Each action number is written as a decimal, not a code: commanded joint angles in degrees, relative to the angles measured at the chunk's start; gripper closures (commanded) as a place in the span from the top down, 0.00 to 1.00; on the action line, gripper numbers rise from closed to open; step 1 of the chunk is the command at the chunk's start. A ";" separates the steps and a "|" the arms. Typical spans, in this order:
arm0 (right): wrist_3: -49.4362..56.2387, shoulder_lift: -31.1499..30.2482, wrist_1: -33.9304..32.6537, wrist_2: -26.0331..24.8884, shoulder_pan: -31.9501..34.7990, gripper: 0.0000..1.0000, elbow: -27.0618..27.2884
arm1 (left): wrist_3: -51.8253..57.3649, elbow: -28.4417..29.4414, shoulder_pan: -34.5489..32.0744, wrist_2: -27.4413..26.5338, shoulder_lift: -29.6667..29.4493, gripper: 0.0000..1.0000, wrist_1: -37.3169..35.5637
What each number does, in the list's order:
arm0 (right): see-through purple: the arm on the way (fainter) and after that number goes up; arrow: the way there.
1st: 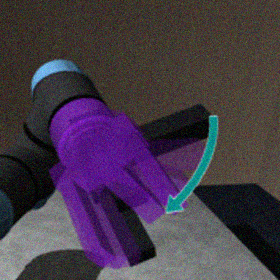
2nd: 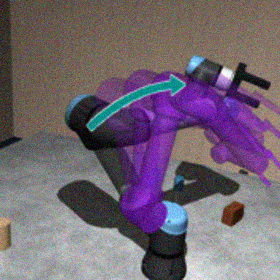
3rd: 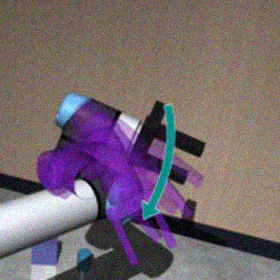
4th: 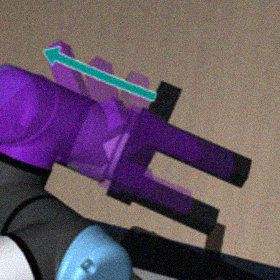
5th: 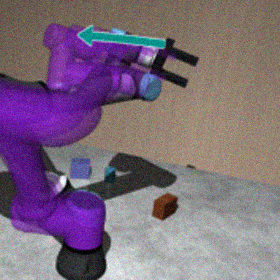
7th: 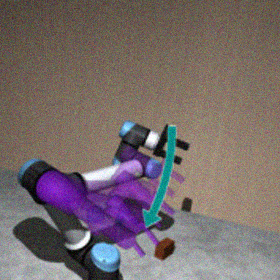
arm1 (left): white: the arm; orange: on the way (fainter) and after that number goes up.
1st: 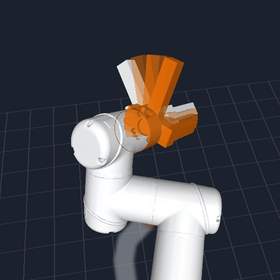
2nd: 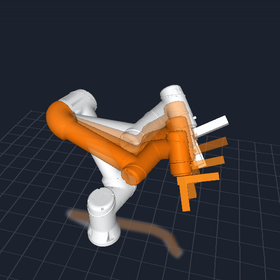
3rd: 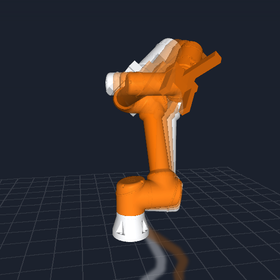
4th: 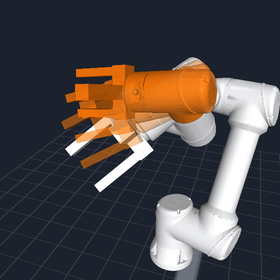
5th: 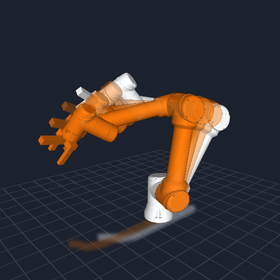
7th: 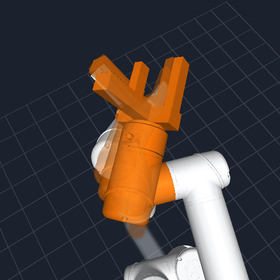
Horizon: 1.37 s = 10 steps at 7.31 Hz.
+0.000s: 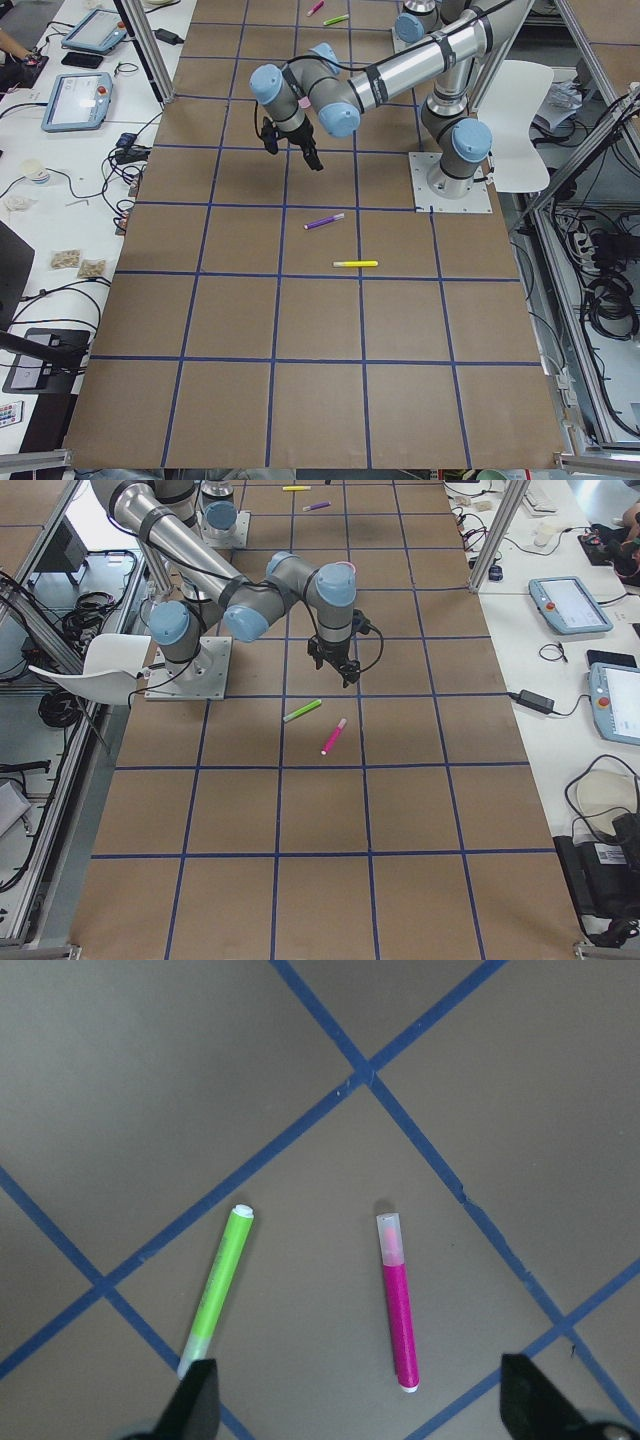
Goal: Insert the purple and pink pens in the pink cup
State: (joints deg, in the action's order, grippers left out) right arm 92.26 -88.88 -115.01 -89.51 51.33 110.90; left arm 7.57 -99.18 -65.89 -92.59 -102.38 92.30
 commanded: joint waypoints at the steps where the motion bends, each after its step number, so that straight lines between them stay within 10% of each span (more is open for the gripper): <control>1: 14.90 6.31 -6.88 0.82 -4.72 1.00 1.69 | 0.42 -2.42 3.31 0.21 -4.92 1.00 -5.96; 10: 26.84 19.88 -16.89 -0.05 -8.17 1.00 1.77 | 11.33 -3.21 9.20 -0.05 -13.98 0.90 -14.70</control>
State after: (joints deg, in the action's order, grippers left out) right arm 119.08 -69.55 -130.07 -89.26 43.16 112.61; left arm 18.94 -102.44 -56.74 -92.85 -115.55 77.84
